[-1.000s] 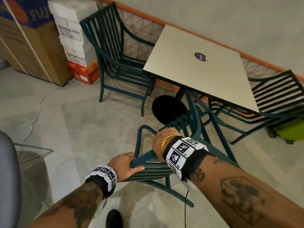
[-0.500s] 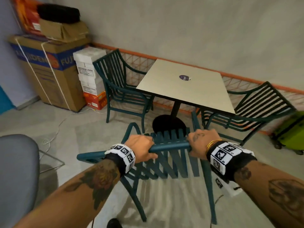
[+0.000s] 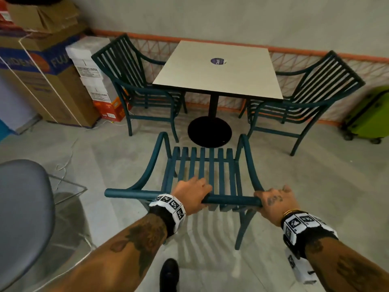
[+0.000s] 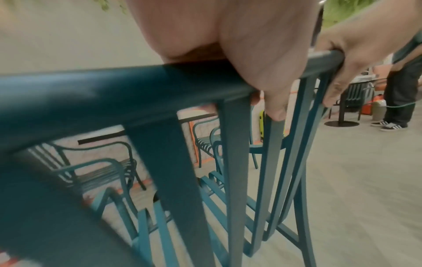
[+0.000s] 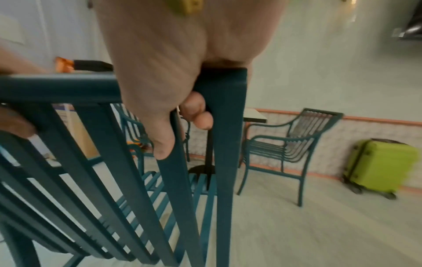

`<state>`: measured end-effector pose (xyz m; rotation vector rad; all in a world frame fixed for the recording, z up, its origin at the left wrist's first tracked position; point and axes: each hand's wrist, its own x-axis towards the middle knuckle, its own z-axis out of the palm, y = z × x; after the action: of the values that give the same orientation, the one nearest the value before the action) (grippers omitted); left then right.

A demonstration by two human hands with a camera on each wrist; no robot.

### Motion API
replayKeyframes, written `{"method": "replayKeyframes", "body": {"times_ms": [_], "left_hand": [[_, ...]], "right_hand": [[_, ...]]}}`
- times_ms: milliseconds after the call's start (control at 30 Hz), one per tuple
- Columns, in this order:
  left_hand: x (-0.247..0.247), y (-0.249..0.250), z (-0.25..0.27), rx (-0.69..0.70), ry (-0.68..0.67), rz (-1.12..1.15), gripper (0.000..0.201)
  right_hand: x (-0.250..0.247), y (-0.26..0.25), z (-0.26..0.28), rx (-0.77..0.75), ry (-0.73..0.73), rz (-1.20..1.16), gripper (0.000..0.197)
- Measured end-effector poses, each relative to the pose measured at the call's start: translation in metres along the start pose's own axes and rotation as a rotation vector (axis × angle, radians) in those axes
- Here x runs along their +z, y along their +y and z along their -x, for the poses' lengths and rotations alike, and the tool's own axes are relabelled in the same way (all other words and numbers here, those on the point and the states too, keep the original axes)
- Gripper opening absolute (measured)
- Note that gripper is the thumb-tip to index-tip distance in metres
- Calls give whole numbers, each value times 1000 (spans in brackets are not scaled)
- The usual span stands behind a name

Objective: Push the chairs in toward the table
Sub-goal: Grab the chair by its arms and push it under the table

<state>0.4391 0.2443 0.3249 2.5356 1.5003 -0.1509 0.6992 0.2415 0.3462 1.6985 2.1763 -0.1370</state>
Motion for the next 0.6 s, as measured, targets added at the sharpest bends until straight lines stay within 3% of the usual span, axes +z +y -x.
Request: {"method": "replayKeyframes", "body": {"times_ms": [100, 267, 433, 600], "left_hand": [[17, -17, 17, -107, -56, 84, 47], [39, -46, 50, -111, -115, 8, 33], [42, -66, 71, -214, -106, 14, 30], [40, -83, 75, -193, -193, -41, 28]], "right_hand": [[27, 15, 13, 47, -37, 10, 19], [53, 5, 23, 66, -87, 55, 24], [56, -9, 29, 115, -85, 5, 25], [56, -3, 26, 72, -112, -72, 26]]}}
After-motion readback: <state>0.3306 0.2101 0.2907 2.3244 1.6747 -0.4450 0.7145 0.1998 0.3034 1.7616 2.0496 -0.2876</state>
